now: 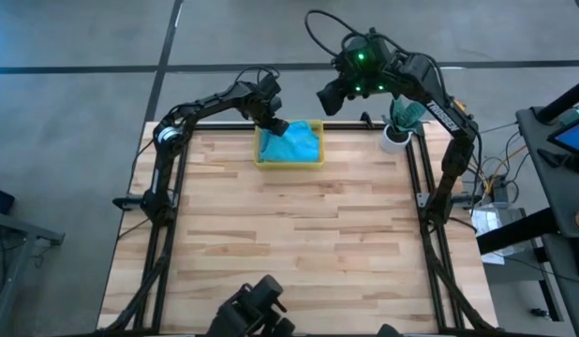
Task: Fold microfiber towels
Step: Stack the blue microfiber cloth on the green microfiber cloth in the yellow bin
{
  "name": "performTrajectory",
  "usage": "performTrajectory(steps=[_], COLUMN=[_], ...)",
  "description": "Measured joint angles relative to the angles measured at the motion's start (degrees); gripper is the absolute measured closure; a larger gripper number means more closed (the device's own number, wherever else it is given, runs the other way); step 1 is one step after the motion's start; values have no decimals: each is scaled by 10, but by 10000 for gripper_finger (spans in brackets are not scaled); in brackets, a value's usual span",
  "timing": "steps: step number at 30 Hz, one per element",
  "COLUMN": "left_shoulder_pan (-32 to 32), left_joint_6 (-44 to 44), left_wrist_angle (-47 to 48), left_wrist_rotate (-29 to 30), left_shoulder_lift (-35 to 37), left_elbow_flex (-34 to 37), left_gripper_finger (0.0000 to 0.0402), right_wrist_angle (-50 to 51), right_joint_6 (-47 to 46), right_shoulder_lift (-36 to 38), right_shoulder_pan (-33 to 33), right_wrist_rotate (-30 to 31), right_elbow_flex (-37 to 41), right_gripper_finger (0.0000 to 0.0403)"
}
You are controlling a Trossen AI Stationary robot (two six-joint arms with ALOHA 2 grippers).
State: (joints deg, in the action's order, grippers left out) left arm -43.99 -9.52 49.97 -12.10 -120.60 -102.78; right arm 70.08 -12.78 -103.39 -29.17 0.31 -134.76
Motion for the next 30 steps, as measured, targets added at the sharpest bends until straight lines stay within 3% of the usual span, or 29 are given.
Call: performTrajectory(steps=[11, 18, 30], left_shoulder_pan=[0, -1, -7], left_joint_6=[24, 28, 51], left_wrist_angle=[3, 1, 18], left_wrist_rotate=[-48, -48, 17], left_shoulder_lift=[5, 33, 74], left_elbow_flex=[-1, -3, 9], left_gripper_finger=[393, 400, 401], right_wrist_angle=[1, 1, -5], right_joint_6=[14, 15, 23], right_shoulder_lift=[0, 0, 0], right_shoulder_pan=[-2, -3, -3], right_wrist_rotate=[15, 28, 29], right_elbow_flex=[0, 0, 3], right_gripper_finger=[179, 179, 179])
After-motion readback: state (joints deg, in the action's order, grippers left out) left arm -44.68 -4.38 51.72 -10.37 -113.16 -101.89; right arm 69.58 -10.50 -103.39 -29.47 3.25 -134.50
